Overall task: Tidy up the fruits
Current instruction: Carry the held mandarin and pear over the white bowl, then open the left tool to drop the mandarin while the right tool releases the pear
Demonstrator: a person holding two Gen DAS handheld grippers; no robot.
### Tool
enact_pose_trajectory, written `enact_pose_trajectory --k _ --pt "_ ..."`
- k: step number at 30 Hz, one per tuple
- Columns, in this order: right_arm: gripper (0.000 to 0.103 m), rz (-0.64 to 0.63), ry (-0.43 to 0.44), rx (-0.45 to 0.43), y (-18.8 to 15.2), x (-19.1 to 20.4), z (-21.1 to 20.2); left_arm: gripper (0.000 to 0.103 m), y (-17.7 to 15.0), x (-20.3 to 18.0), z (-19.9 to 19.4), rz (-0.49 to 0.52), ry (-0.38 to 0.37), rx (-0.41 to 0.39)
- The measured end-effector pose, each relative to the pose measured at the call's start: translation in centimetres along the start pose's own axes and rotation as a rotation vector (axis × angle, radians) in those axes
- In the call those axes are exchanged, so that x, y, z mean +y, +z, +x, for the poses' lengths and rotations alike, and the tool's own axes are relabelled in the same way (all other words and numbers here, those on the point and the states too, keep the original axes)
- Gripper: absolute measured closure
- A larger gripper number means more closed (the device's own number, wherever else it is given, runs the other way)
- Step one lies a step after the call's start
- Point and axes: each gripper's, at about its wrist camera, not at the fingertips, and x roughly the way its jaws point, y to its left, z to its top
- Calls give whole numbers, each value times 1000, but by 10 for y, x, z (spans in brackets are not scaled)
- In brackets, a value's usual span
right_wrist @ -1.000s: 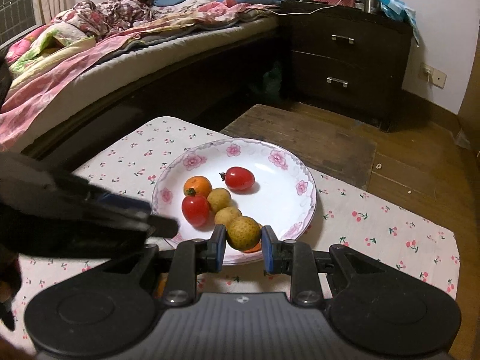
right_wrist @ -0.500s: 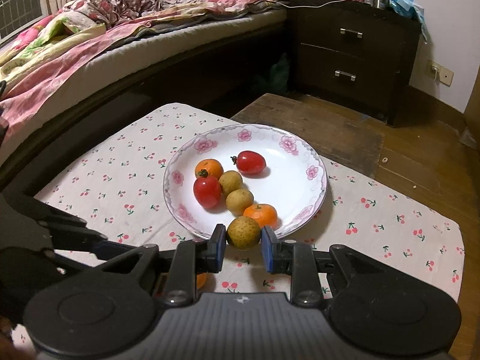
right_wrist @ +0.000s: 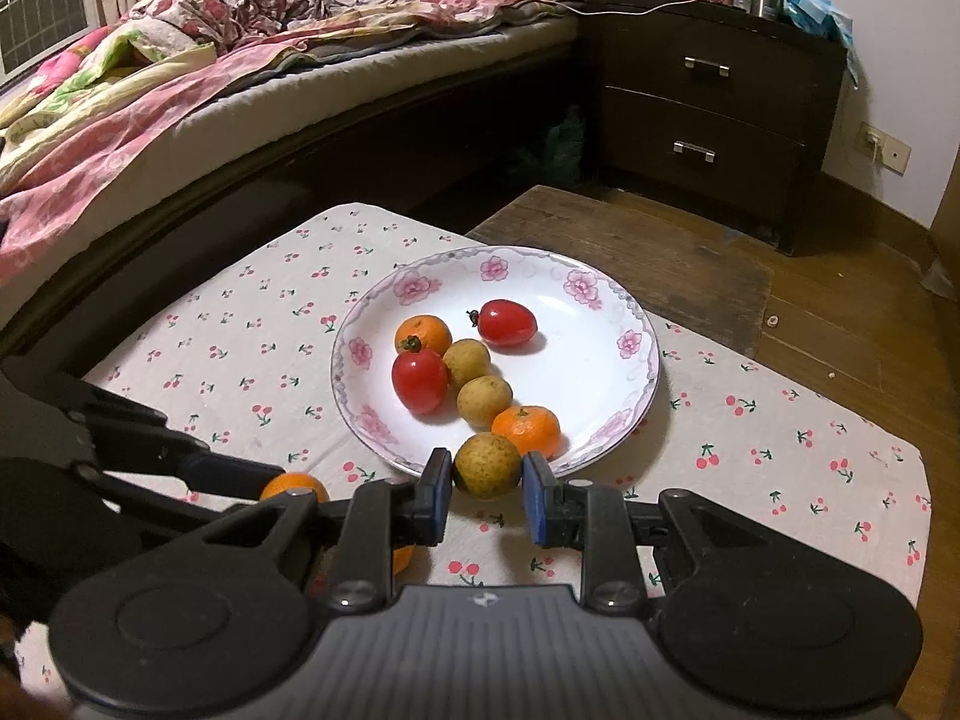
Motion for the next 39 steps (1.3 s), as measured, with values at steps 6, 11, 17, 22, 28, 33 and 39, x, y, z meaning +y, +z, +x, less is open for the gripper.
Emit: enact_pose_trajectory --k 6,11,17,22,28,33,39 --pt "70 11 -7 -8 3 -3 1 62 17 -2 -7 -17 -4 -52" --pt "70 26 -18 -14 7 -9 6 62 34 -2 4 -32 6 -73" --pt "70 45 -13 -5 11 -17 21 62 44 4 20 -53 14 -65" --pt "70 49 -20 4 12 -20 31 62 47 6 29 -54 16 -61" --pt "69 35 -32 1 12 -19 32 63 46 2 29 -34 34 -66" --pt "69 33 -36 1 12 -18 33 63 45 -1 28 -18 51 -72" --pt "68 33 -53 -3 13 -19 33 63 46 -1 27 -15 53 -73"
